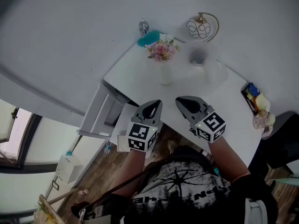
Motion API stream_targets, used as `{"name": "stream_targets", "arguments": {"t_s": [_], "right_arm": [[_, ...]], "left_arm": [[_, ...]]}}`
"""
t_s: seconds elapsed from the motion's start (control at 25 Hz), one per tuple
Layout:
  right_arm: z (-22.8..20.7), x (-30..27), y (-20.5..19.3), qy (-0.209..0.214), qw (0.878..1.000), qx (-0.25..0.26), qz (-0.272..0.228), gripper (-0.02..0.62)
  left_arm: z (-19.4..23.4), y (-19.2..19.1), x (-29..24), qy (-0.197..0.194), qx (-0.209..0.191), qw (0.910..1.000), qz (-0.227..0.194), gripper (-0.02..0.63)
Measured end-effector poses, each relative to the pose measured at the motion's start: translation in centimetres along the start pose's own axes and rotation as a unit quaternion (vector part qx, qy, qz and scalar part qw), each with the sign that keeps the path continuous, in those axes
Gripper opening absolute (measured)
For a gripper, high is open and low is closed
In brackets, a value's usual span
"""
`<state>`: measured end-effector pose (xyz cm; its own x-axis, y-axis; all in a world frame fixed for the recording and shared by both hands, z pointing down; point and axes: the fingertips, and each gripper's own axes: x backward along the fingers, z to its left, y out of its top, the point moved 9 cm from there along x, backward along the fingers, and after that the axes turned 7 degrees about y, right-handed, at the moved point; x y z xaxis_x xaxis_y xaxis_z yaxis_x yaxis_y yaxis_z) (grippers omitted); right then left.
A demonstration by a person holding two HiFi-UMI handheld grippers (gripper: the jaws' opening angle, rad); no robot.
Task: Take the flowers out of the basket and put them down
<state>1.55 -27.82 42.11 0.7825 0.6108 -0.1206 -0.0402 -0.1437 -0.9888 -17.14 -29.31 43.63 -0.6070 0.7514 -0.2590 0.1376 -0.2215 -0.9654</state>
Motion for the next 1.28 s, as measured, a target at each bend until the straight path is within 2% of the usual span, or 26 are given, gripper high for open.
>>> {"name": "stream_targets", "arguments": {"t_s": [0.32, 0.8, 1.28], "right_arm": [[-5.2, -2.8, 3.8, 0.025, 1.0, 0.012, -0.007, 0.017], [-11.4, -5.2, 8.3, 0.031, 0.998, 0.055, 0.002, 0.018], [-16.6, -7.0, 6.3, 0.033, 0.988, 0.122, 0.091, 0.018]], "left_arm": [[2.3, 2.7, -4.4, 0.004, 0.004, 1.0, -0.002, 0.011], [5.3, 4.5, -8.3, 0.012, 0.005, 0.9999, -0.002, 0.011], [7.2, 3.3, -10.5, 0.008, 0.009, 0.9999, 0.005, 0.011]]}}
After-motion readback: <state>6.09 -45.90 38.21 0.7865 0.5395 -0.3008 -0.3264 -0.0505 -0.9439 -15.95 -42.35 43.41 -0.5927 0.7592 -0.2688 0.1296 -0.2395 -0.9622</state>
